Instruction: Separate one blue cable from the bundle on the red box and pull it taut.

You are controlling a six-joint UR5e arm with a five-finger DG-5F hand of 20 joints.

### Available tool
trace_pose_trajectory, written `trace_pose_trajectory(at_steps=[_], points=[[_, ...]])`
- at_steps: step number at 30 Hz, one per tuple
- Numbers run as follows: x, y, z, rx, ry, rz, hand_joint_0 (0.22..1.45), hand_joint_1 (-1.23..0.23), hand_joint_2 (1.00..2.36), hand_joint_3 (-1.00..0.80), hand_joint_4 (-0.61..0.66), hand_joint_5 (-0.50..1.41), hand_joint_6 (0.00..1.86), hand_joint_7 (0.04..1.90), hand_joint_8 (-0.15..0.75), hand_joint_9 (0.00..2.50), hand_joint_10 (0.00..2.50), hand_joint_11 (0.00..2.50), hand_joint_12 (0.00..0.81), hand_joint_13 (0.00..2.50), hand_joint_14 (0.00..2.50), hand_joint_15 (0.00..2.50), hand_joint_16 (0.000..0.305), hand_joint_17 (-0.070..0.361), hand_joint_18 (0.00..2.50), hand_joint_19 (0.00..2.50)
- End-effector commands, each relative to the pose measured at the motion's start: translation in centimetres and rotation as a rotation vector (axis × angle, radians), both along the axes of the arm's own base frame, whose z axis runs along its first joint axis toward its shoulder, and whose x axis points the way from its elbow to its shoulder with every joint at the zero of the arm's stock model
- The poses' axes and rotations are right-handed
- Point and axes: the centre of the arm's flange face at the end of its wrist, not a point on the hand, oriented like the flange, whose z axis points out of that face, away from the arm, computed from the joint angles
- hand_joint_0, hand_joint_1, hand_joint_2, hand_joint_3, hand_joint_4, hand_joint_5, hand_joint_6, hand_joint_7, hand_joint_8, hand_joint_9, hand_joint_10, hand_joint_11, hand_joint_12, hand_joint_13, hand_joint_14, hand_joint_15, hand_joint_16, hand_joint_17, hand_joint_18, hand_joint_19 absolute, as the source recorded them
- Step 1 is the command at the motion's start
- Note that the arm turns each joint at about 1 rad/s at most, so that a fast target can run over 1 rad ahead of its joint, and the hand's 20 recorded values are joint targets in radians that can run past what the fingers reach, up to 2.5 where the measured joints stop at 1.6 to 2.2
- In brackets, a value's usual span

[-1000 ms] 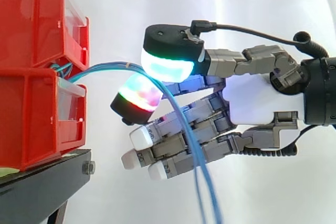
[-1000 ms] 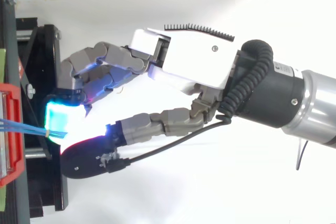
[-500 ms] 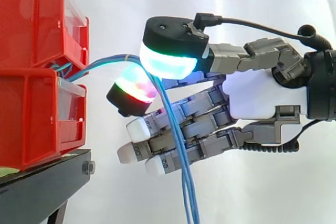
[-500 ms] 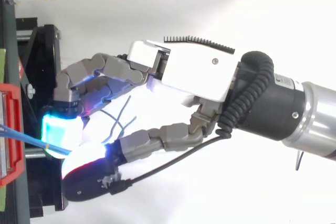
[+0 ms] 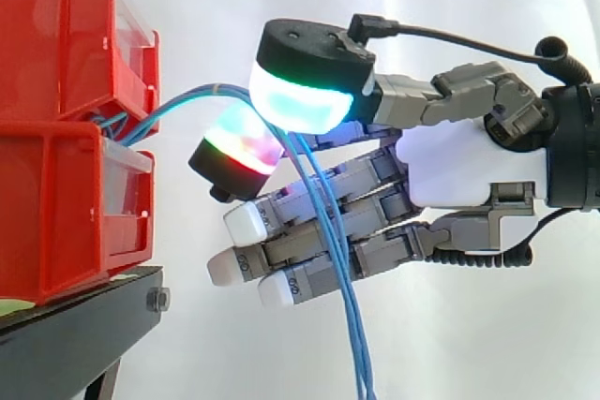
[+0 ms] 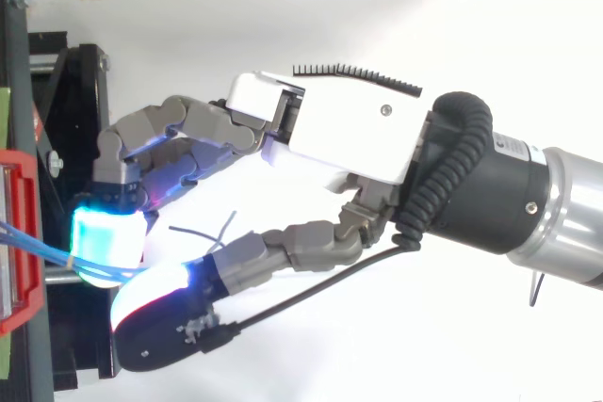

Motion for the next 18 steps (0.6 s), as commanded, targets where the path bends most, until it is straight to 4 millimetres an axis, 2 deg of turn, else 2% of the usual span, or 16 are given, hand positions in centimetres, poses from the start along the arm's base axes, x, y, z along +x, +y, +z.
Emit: trace_pose_trajectory(at_steps=[1,7,13,14,18], points=[[0.01,0.01,0.02,0.000,0.000,0.000,0.56,-0.67,1.00,-0.47,0.16,-0.13,0.86,1.12,0.360,0.87,0.01,0.51,0.398,0.57,0.01,0.18,0.047,0.105,0.58,0.24],[0.01,0.01,0.02,0.000,0.000,0.000,0.56,-0.55,1.01,-0.33,0.11,-0.11,0.83,1.15,0.349,0.88,0.01,0.45,0.394,0.56,0.01,0.19,0.047,0.106,0.56,0.28],[0.01,0.03,0.02,0.000,0.000,0.001,0.56,-0.71,1.01,-0.19,0.15,-0.12,0.84,1.14,0.376,0.88,0.01,0.49,0.420,0.58,0.01,0.19,0.052,0.117,0.59,0.25],[0.04,0.03,0.09,0.000,-0.002,0.001,0.58,-0.79,1.02,-0.17,0.14,-0.14,0.87,1.09,0.368,0.86,0.01,0.50,0.419,0.57,0.01,0.19,0.051,0.115,0.59,0.24],[0.15,0.07,0.37,0.001,-0.006,0.003,0.62,-0.89,1.02,-0.22,0.08,-0.17,0.89,1.09,0.339,0.81,0.01,0.53,0.395,0.55,0.01,0.19,0.046,0.104,0.56,0.24]])
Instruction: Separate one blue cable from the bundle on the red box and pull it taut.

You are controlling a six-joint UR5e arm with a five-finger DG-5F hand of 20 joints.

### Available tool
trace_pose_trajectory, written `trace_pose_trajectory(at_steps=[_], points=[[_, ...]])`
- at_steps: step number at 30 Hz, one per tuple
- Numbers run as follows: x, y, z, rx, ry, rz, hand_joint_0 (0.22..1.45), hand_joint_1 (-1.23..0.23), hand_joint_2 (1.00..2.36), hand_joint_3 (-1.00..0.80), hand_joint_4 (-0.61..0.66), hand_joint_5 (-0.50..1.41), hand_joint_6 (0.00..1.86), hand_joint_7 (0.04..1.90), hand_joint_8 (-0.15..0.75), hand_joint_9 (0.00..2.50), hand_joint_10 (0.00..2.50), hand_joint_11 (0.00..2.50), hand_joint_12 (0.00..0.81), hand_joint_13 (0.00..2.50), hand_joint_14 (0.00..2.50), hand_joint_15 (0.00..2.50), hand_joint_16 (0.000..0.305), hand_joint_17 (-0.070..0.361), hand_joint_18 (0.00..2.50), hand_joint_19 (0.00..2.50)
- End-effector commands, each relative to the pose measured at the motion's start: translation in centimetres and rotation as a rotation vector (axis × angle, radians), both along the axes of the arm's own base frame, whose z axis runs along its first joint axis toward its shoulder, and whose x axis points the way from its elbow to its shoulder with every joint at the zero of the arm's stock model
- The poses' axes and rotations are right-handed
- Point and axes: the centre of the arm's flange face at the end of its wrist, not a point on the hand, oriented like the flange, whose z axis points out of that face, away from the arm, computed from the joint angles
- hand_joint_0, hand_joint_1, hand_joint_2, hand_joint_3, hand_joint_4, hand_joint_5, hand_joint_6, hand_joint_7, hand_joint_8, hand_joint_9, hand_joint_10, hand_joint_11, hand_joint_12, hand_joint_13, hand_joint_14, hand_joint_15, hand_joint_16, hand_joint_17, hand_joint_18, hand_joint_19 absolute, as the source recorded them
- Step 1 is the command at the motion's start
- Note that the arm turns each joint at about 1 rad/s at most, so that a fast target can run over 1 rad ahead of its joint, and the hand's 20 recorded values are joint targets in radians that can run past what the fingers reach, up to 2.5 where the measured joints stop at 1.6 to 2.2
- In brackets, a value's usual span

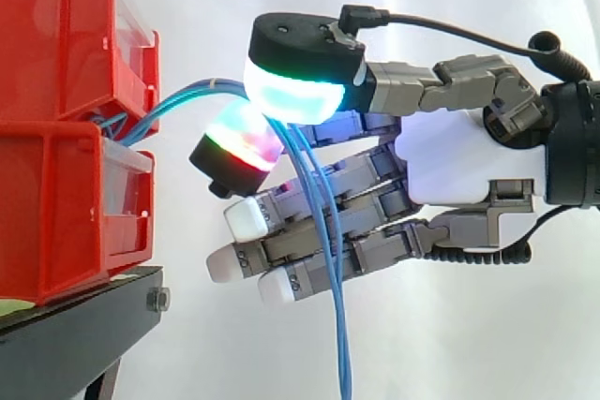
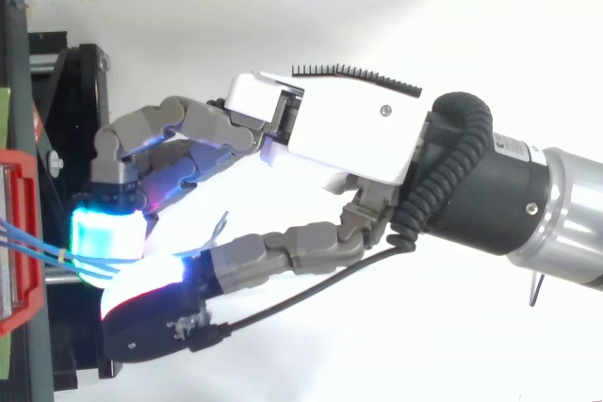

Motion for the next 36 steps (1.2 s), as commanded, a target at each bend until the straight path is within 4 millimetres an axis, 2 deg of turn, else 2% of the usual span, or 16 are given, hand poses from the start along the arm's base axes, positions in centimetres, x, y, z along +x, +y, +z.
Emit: trace_pose_trajectory(at_steps=[1,3,4,11,13,19,23,28,29,33,36], points=[[0.11,0.03,0.27,0.001,-0.005,0.001,0.65,-0.93,1.01,-0.28,0.09,-0.17,0.90,1.05,0.334,0.80,0.01,0.52,0.393,0.54,0.01,0.18,0.046,0.104,0.56,0.23],[0.15,0.04,0.45,0.001,-0.005,0.001,0.67,-0.93,1.01,-0.36,0.12,-0.18,0.90,1.05,0.331,0.79,0.01,0.53,0.391,0.54,0.01,0.18,0.046,0.104,0.56,0.23],[0.15,0.04,0.49,0.001,-0.003,0.001,0.67,-0.94,1.00,-0.49,0.13,-0.18,0.90,1.02,0.330,0.79,0.01,0.53,0.387,0.54,0.01,0.18,0.046,0.103,0.57,0.22],[0.12,0.03,0.55,-0.001,0.003,0.001,0.57,-0.83,1.00,-0.50,0.16,-0.16,0.88,1.05,0.345,0.84,0.01,0.53,0.394,0.56,0.01,0.18,0.046,0.104,0.58,0.23],[0.12,0.05,0.55,-0.001,0.003,0.003,0.52,-0.71,1.00,-0.50,0.18,-0.14,0.88,1.07,0.364,0.87,0.01,0.53,0.407,0.57,0.01,0.18,0.048,0.109,0.60,0.23],[0.12,0.05,0.55,-0.001,0.003,0.003,0.53,-0.56,1.00,-0.50,0.17,-0.13,0.86,1.13,0.375,0.90,0.01,0.52,0.409,0.58,0.01,0.19,0.049,0.109,0.59,0.26],[0.11,0.05,0.54,0.000,0.004,0.003,0.57,-0.59,1.01,-0.36,0.16,-0.13,0.86,1.16,0.367,0.90,0.01,0.52,0.400,0.58,0.01,0.20,0.047,0.106,0.58,0.27],[0.08,0.04,0.51,-0.002,0.007,0.003,0.57,-0.75,1.01,-0.20,0.16,-0.13,0.87,1.16,0.379,0.89,0.01,0.54,0.421,0.59,0.01,0.20,0.051,0.114,0.61,0.25],[0.08,0.04,0.51,0.000,0.007,0.003,0.59,-0.81,1.02,-0.17,0.12,-0.14,0.89,1.15,0.368,0.87,0.01,0.54,0.416,0.59,0.01,0.19,0.050,0.112,0.61,0.24],[0.08,0.05,0.51,-0.002,0.007,0.004,0.63,-0.89,1.02,-0.17,0.02,-0.16,0.91,1.15,0.341,0.82,0.01,0.55,0.390,0.56,0.01,0.19,0.046,0.103,0.59,0.24],[0.08,0.05,0.51,0.001,0.007,0.004,0.70,-0.95,1.01,-0.34,0.03,-0.18,0.91,1.08,0.328,0.80,0.01,0.54,0.386,0.56,0.01,0.18,0.045,0.101,0.58,0.22]])
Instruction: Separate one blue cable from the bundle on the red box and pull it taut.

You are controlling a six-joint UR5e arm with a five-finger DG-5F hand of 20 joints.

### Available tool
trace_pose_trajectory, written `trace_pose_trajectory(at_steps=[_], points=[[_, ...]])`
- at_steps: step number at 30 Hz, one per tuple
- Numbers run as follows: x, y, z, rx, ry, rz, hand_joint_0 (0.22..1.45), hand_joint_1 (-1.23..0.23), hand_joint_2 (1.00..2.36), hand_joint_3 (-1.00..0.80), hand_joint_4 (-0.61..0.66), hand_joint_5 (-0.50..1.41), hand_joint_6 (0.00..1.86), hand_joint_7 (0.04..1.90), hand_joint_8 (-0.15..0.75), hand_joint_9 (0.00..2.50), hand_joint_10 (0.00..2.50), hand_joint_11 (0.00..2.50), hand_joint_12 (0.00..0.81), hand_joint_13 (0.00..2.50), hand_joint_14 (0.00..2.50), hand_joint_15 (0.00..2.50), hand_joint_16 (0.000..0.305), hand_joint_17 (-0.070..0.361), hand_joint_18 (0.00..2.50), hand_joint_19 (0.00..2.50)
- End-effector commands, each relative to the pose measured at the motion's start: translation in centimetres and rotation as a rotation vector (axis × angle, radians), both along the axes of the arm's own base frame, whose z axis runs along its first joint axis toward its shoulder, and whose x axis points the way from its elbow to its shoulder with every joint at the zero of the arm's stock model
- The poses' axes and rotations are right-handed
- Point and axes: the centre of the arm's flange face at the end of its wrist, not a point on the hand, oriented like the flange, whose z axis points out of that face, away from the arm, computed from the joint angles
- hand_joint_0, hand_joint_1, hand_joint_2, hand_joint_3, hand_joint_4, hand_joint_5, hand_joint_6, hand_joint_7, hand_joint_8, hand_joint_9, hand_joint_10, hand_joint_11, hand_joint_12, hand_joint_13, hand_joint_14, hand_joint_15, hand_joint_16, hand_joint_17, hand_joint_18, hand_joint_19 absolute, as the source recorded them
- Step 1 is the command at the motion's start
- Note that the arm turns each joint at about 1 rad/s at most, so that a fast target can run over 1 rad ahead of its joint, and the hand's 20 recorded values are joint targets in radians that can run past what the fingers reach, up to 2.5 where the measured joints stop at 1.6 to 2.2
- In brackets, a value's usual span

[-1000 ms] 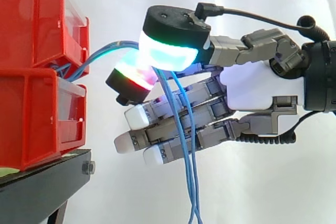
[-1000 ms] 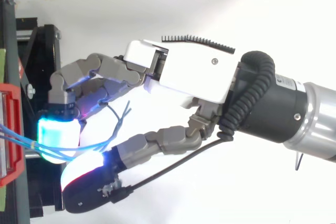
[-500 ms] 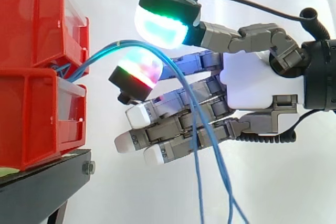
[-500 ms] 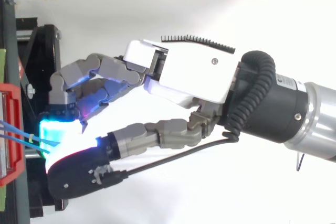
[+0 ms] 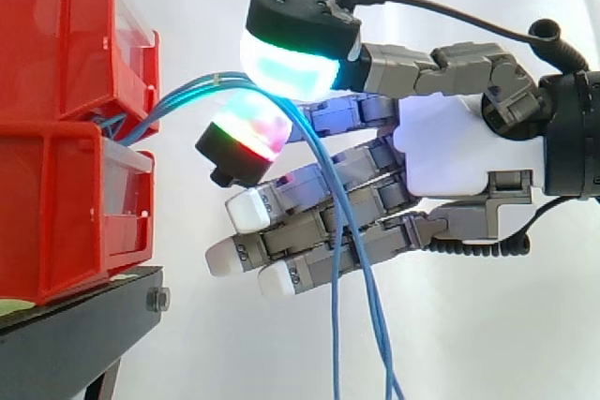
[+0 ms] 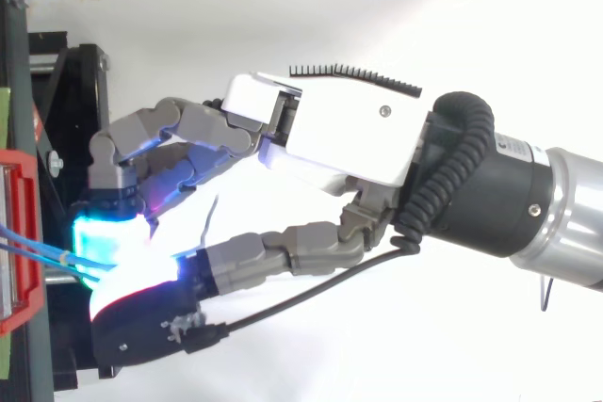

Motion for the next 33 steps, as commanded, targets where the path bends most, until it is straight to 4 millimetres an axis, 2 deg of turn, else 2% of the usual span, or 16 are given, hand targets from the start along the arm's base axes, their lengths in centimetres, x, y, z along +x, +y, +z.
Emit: trace_pose_trajectory(at_steps=[1,4,8,12,14,17,19,24,25,26,28,33], points=[[-0.02,0.00,0.12,0.002,-0.002,0.000,0.70,-0.95,1.01,-0.36,0.03,-0.18,0.91,1.08,0.325,0.80,0.01,0.53,0.386,0.56,0.01,0.18,0.045,0.101,0.58,0.21],[0.00,-0.11,0.00,0.002,-0.001,-0.001,0.76,-0.95,1.00,-0.50,0.02,-0.18,0.91,1.07,0.318,0.79,0.01,0.52,0.379,0.56,0.01,0.17,0.044,0.099,0.58,0.20],[-0.03,-0.12,-0.03,0.001,0.002,-0.001,0.77,-0.94,1.00,-0.50,0.03,-0.18,0.91,1.07,0.320,0.80,0.01,0.53,0.377,0.57,0.01,0.17,0.043,0.098,0.60,0.19],[-0.03,-0.12,-0.03,0.001,0.002,-0.001,0.67,-0.93,1.00,-0.50,0.11,-0.17,0.90,1.06,0.322,0.81,0.01,0.53,0.376,0.57,0.01,0.18,0.043,0.097,0.60,0.21],[-0.03,0.00,-0.03,0.001,0.002,0.000,0.54,-0.83,1.00,-0.50,0.15,-0.16,0.89,1.07,0.354,0.86,0.01,0.55,0.394,0.59,0.01,0.20,0.046,0.104,0.62,0.24],[-0.03,-0.12,-0.03,0.001,0.002,-0.001,0.48,-0.72,1.00,-0.50,0.16,-0.14,0.89,1.07,0.374,0.88,0.01,0.54,0.420,0.60,0.01,0.20,0.051,0.115,0.64,0.24],[-0.03,-0.12,-0.03,0.001,0.002,-0.001,0.47,-0.64,1.00,-0.50,0.17,-0.14,0.88,1.09,0.384,0.90,0.01,0.54,0.431,0.61,0.01,0.21,0.053,0.120,0.65,0.24],[-0.03,-0.12,-0.03,0.001,0.002,-0.001,0.51,-0.58,1.00,-0.50,0.16,-0.14,0.87,1.12,0.379,0.89,0.01,0.53,0.416,0.60,0.01,0.21,0.050,0.113,0.62,0.27],[-0.03,-0.12,-0.03,0.001,0.002,-0.001,0.56,-0.60,1.01,-0.41,0.15,-0.14,0.87,1.15,0.364,0.88,0.01,0.54,0.403,0.59,0.01,0.22,0.048,0.107,0.60,0.29],[-0.03,-0.12,-0.03,0.001,0.002,-0.001,0.56,-0.65,1.01,-0.27,0.13,-0.13,0.87,1.15,0.364,0.89,0.01,0.54,0.403,0.59,0.01,0.22,0.048,0.107,0.60,0.30],[-0.03,-0.12,-0.03,0.001,0.002,-0.001,0.56,-0.71,1.01,-0.12,0.13,-0.13,0.88,1.13,0.406,0.91,0.01,0.53,0.453,0.62,0.01,0.21,0.058,0.129,0.68,0.24],[-0.03,-0.12,-0.03,0.001,0.002,-0.001,0.61,-0.82,1.02,-0.06,0.03,-0.15,0.90,1.13,0.359,0.84,0.01,0.55,0.408,0.58,0.01,0.20,0.049,0.111,0.62,0.26]])
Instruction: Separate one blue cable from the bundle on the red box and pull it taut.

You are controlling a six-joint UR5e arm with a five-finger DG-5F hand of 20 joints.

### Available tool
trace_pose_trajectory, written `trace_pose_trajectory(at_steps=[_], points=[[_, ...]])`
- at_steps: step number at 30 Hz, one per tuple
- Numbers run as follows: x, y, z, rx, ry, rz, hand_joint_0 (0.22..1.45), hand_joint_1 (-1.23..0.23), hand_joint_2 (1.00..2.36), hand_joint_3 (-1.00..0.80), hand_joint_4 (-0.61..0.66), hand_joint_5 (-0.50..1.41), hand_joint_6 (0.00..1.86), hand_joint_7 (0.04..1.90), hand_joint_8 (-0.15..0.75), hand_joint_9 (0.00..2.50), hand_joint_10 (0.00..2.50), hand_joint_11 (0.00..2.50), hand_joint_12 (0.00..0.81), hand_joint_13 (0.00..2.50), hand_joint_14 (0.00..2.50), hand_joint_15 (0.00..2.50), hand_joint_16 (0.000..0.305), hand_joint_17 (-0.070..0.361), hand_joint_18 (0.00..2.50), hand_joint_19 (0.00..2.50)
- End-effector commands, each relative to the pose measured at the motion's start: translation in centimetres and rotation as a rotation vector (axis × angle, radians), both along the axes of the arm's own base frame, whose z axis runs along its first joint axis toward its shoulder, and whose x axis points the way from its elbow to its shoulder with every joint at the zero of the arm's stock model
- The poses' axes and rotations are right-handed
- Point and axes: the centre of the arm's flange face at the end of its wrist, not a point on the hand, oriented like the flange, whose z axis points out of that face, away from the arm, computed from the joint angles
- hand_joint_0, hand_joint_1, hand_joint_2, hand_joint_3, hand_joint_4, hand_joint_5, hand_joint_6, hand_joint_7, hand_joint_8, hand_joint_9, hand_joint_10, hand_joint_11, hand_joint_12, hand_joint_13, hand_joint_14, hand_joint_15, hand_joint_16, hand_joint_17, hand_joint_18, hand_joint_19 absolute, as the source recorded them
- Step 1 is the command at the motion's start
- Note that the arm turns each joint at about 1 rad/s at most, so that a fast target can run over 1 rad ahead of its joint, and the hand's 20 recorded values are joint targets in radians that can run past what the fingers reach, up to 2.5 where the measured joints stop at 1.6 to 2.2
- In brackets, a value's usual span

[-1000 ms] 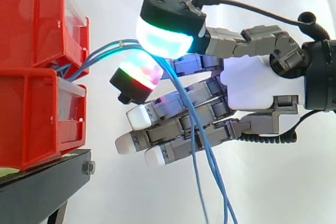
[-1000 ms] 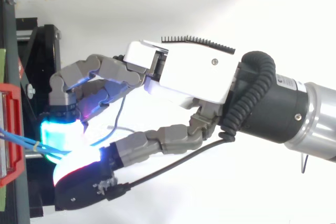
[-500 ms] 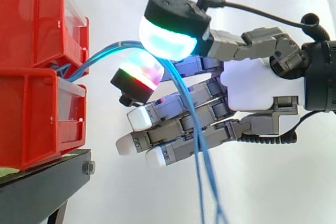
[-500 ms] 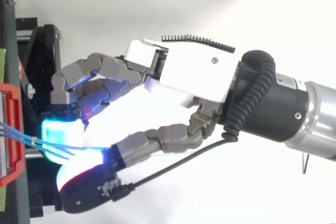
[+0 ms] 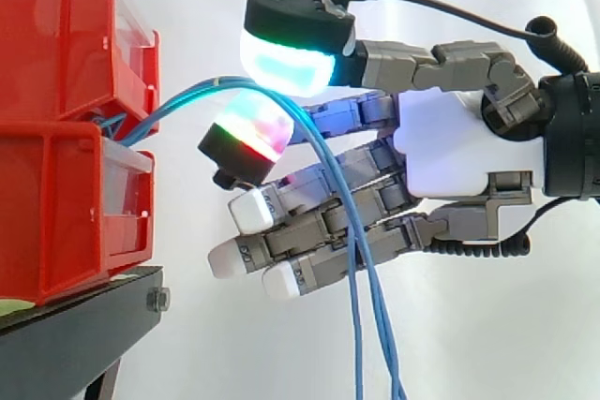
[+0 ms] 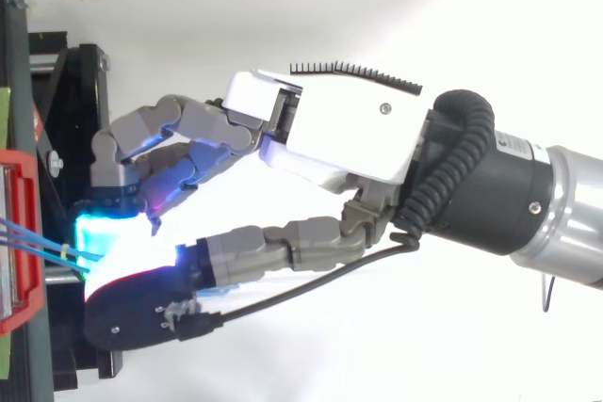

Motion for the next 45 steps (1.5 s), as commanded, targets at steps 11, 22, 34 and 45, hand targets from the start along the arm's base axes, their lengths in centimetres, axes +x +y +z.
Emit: trace_pose_trajectory(at_steps=[11,22,34,45], points=[[0.03,-0.10,0.04,0.000,-0.001,0.000,0.73,-0.93,1.01,-0.40,0.00,-0.18,0.91,1.08,0.326,0.82,0.01,0.54,0.382,0.58,0.01,0.19,0.044,0.100,0.62,0.24],[0.03,-0.10,0.04,0.000,-0.001,0.000,0.58,-0.70,1.01,-0.38,0.08,-0.13,0.85,1.15,0.322,0.87,0.01,0.48,0.385,0.59,0.01,0.21,0.045,0.102,0.61,0.29],[0.03,-0.22,0.04,0.002,-0.002,-0.001,0.78,-0.94,1.00,-0.45,0.00,-0.19,0.91,1.06,0.311,0.79,0.01,0.50,0.377,0.57,0.01,0.18,0.044,0.098,0.61,0.22],[0.03,-0.22,0.04,0.000,-0.001,-0.001,0.70,-0.93,1.00,-0.50,0.10,-0.18,0.90,1.05,0.318,0.83,0.01,0.54,0.380,0.60,0.01,0.18,0.043,0.096,0.65,0.24]])
